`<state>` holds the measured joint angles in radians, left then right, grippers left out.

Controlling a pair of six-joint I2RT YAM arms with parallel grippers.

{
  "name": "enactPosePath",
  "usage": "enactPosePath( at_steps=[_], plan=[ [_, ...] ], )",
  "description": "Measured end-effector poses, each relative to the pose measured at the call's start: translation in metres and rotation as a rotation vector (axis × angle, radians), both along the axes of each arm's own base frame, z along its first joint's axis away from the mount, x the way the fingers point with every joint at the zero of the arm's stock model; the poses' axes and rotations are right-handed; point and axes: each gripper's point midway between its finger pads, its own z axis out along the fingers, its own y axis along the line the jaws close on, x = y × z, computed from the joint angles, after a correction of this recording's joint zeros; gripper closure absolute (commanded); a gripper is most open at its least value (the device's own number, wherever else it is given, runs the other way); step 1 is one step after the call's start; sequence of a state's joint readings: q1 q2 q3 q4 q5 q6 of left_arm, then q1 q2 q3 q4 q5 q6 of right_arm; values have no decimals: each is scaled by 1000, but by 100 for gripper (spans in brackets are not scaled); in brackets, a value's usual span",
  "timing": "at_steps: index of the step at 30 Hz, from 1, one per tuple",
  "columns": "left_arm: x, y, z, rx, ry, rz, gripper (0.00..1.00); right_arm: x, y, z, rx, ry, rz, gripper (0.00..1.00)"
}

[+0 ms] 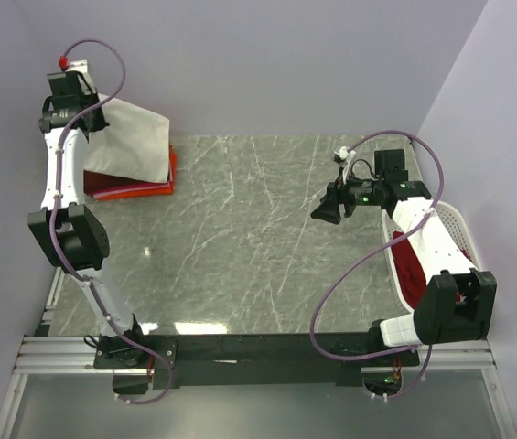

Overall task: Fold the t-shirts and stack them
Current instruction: Neatly place the folded tshirt to the corner

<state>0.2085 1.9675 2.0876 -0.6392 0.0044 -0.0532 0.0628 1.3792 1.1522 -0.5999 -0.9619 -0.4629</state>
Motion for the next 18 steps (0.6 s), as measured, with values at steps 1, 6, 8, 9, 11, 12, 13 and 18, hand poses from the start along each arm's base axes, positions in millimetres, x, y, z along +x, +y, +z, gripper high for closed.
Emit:
enactPosePath(
  at_steps=[1,6,8,9,11,12,13,18],
  plan=[
    [2,6,-1,-7,-3,8,100,0,0,-1,0,3,0,28],
    [15,31,-17,-35,-10,44,100,0,0,-4,-2,14,2,28],
    [18,39,-28,-51,0,61,100,0,0,-5,-3,19,2,28],
    [20,43,-34,-56,7,69,100,0,0,-6,-4,21,2,28],
    [23,52,-48,-65,21,89,100,0,-1,-8,-7,29,1,28],
    [24,57,-54,-70,28,102,100,0,-1,-8,-9,31,0,28],
    [25,62,-61,-78,35,118,95,0,-1,-9,-11,31,-1,28],
    [40,101,-90,-161,38,249,0,1,-3,-11,-28,29,-8,28]
  ],
)
